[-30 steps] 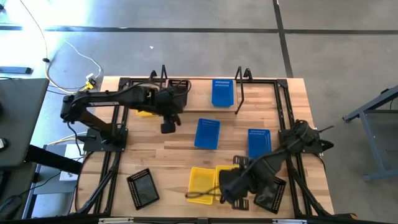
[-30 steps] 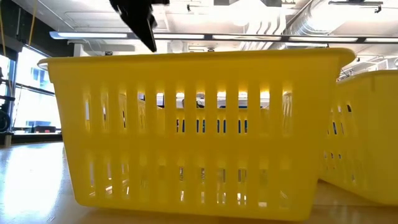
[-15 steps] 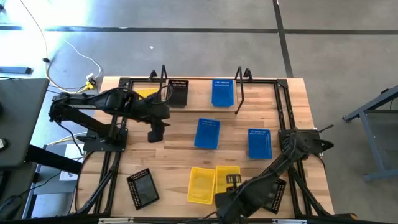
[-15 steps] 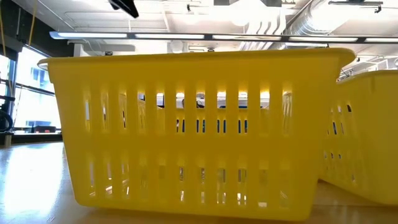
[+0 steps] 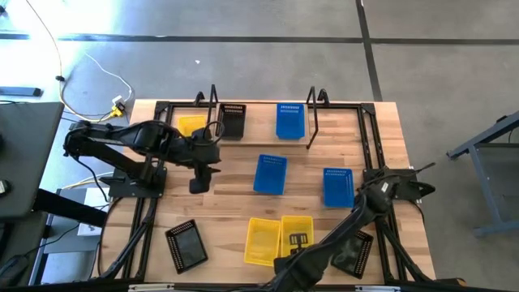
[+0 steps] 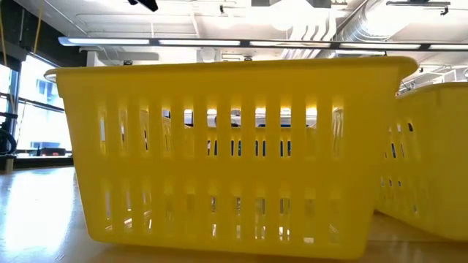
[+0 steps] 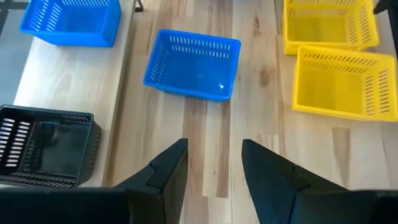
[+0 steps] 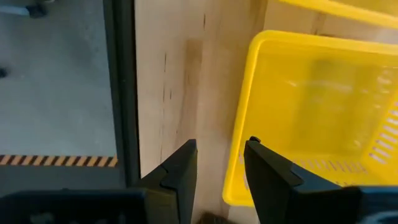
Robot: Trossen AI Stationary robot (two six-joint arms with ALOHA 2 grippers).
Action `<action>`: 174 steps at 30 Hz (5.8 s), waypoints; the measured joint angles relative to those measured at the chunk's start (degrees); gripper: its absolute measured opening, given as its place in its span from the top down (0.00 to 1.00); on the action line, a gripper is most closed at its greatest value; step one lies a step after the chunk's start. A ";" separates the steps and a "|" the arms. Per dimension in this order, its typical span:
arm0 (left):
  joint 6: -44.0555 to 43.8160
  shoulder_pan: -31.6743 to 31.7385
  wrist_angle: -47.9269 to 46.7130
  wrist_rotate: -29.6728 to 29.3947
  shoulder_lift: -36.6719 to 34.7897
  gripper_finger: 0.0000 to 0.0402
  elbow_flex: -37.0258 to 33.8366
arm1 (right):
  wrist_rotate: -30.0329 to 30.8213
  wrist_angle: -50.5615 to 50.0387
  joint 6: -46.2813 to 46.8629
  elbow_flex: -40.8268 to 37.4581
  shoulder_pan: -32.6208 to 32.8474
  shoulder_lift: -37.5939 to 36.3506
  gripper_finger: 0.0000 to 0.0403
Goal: Stack baskets on shelf by color
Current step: Put the bottom right yellow bin on the shelf, then stack the left black bin on top of the black bin on the shelf
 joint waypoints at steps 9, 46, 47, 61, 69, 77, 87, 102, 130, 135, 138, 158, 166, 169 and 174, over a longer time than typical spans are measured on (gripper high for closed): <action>-1.33 -0.14 -0.03 -0.04 0.00 0.65 -0.02 | 1.50 -2.84 -0.40 0.00 -0.26 4.34 0.71; 8.95 -0.05 -8.00 -3.23 0.02 0.65 -0.04 | 12.53 -10.38 11.50 10.07 -11.15 -3.17 1.00; 9.56 -0.05 -8.02 -3.23 0.02 0.65 -0.04 | 13.61 -10.36 10.97 10.08 -12.02 -3.62 1.00; 10.05 0.34 -9.07 -3.34 0.02 0.65 -0.04 | 25.22 -9.25 -12.90 10.08 -24.86 -5.22 1.00; 5.55 2.89 -10.68 -4.57 0.02 0.65 -0.04 | 27.56 -5.84 -29.01 10.08 -31.76 -5.22 1.00; 0.08 6.04 -12.66 -14.53 0.00 0.65 -0.04 | 27.75 -4.63 -36.43 10.08 -39.64 -5.22 1.00; -0.42 11.45 -14.19 -16.88 0.00 0.65 -0.04 | 23.11 1.25 -42.53 7.33 -48.45 -5.28 1.00; -0.27 14.07 -14.81 -16.72 0.00 0.65 -0.04 | 17.17 7.86 -48.48 -1.07 -52.36 -5.24 1.00; -1.28 14.07 -15.01 -14.36 -0.02 0.65 -0.04 | 16.01 15.66 -48.71 -4.64 -55.65 -5.22 0.82; -1.30 14.05 -15.03 -12.63 -0.02 0.65 -0.04 | 13.64 12.99 -43.68 -2.01 -55.65 -5.22 0.77; -1.30 13.88 -15.03 -9.49 -0.02 0.65 -0.04 | 13.15 9.08 -40.30 1.02 -55.38 -5.22 0.77; -25.33 -7.65 -13.54 0.51 -4.61 0.65 -10.57 | 12.98 2.36 -16.51 11.13 -48.76 -6.90 0.77; -38.13 -20.20 -10.16 1.59 -4.68 0.65 -14.92 | 10.57 2.30 -8.93 11.13 -44.09 -6.95 0.77; -41.67 -24.68 -9.83 2.05 -4.68 0.65 -16.40 | 10.57 2.26 -9.09 11.10 -41.94 -6.95 0.77; -44.38 -31.88 -9.84 4.39 -4.67 0.65 -19.60 | 10.26 2.18 -9.45 11.09 -39.19 -6.97 0.77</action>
